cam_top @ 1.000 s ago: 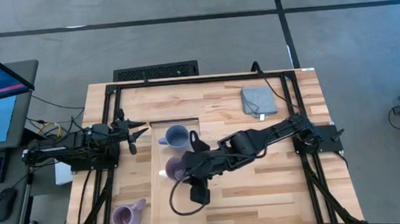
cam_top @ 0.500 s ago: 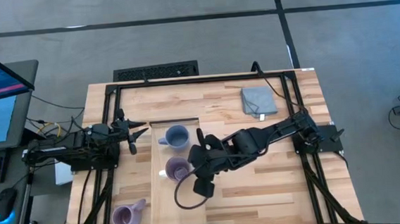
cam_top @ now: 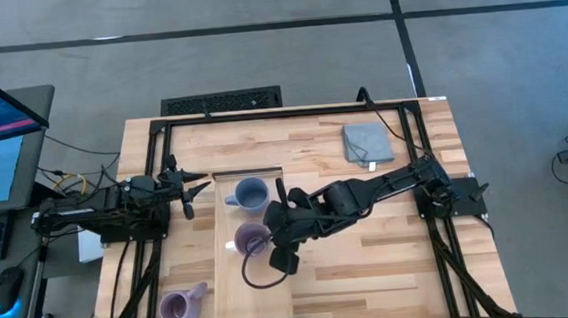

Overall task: Stack small to large cups/mugs on shelf
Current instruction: Put the purple patterned mug on the shelf, then put the purple mug on the shelf

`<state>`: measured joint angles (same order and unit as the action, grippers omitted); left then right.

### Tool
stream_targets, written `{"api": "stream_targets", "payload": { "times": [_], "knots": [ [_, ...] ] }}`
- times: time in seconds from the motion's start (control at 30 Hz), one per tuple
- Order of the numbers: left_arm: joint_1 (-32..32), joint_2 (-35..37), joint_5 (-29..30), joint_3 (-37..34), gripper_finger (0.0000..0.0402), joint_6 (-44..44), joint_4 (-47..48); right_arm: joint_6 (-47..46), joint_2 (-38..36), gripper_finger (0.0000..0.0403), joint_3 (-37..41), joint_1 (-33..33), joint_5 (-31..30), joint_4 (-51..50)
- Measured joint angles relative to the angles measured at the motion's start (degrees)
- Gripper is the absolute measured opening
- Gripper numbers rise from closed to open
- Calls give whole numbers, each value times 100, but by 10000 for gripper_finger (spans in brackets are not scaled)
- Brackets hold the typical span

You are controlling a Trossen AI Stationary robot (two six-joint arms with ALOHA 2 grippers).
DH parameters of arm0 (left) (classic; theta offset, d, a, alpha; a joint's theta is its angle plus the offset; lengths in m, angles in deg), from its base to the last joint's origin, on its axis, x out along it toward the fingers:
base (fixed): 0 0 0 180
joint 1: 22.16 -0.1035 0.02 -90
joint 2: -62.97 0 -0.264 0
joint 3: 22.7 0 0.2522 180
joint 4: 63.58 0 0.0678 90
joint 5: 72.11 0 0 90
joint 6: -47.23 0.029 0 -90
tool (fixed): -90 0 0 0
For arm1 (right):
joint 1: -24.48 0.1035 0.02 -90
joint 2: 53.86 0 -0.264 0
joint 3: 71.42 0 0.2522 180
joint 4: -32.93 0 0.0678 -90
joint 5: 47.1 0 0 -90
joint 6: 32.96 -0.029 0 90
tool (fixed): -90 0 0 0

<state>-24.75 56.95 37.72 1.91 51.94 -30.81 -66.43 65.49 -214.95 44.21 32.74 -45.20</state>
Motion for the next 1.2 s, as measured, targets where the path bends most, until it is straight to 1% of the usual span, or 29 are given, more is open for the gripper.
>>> {"api": "stream_targets", "payload": {
  "times": [0.1, 0.43, 0.57, 0.67, 0.83, 0.93, 1.0, 1.03, 1.1, 1.2],
  "knots": [
    [0, 0, 0, 0, 98, 1, 0, 91, 0, 123, 0, 0, 139, 200],
    [-2, 0, 0, 0, 98, 1, 0, 47, 0, 123, 0, 42, 179, 183],
    [-2, 0, 0, 0, 98, 0, 0, -20, -55, 123, -14, 131, 189, -73],
    [0, 0, 0, 0, 98, 0, 2, -106, -133, 123, -161, 238, 9, -551],
    [0, 0, 0, 0, 98, 0, 8, 40, -118, 123, -258, 323, -319, -1952],
    [0, 0, -2, 0, 98, -23, 47, 231, -125, 123, -107, 313, -1039, -2622],
    [-2, 0, -34, 0, 98, -257, 134, 731, -160, 123, 94, 260, -1425, -2523],
    [-1, 0, -85, 0, 98, -403, 144, 998, -218, 123, 155, 234, -1498, -2528],
    [-1, 2, -169, 0, 98, -606, 135, 1378, -353, 123, 181, 145, -1553, -2483],
    [0, 2, -208, 0, 98, -768, 123, 1578, -604, 123, 417, 1, -1596, -2526]
  ]
}}
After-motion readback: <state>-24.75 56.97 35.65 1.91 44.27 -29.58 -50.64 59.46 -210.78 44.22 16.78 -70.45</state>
